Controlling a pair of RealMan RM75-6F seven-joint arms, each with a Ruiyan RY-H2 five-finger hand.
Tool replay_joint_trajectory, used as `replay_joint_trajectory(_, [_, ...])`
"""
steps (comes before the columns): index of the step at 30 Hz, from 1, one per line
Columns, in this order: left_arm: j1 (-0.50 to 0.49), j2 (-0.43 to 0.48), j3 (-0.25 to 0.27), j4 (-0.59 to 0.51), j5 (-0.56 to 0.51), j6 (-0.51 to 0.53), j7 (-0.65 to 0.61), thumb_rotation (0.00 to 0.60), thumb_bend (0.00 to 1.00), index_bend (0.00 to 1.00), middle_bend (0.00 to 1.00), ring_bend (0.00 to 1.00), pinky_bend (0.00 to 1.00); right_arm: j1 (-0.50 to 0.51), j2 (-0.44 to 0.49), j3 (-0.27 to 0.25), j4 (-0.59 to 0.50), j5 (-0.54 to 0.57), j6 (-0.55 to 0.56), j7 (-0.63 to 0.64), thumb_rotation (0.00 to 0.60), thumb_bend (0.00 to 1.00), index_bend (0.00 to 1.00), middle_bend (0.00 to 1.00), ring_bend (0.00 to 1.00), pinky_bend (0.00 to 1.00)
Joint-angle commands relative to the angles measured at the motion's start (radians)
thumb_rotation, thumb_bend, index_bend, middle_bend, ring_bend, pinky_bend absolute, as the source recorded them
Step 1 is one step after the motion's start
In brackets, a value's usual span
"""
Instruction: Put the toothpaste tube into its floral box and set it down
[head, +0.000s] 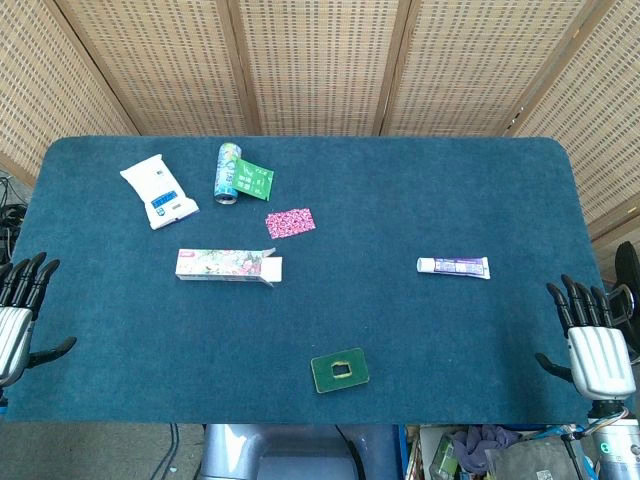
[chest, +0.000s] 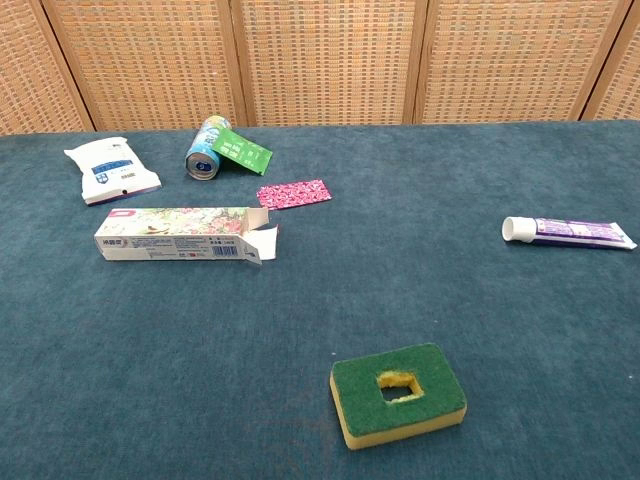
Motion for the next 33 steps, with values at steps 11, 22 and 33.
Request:
replay_joint_trajectory(11, [0.010, 0.000, -0.005, 0.008, 0.014, 0.027, -0.029, 0.600, 0.07, 0.00, 0.00, 0.00, 0.00, 0.068, -0.001, 0.014, 0.017, 0.008, -0.112, 0.122, 0.600, 0.00, 0.00, 0.00, 0.00, 0.00])
replay_joint_trajectory(22, [-0.023, -0.037, -0.031, 0.036, -0.049, -0.024, 0.011, 0.600, 0.07, 0.00, 0.00, 0.00, 0.00, 0.340, -0.099, 0.144, 0.234, 0.215, -0.519, 0.216, 0.600, 0.00, 0.08, 0.13, 0.05, 0.00])
replay_joint_trajectory(33, [-0.038, -0.054, -0.047, 0.033, -0.102, -0.044, 0.054, 0.600, 0.07, 0.00, 0.00, 0.00, 0.00, 0.456, -0.285, 0.159, 0.495, 0.308, -0.659, 0.179, 0.600, 0.13, 0.20, 0.25, 0.17, 0.04])
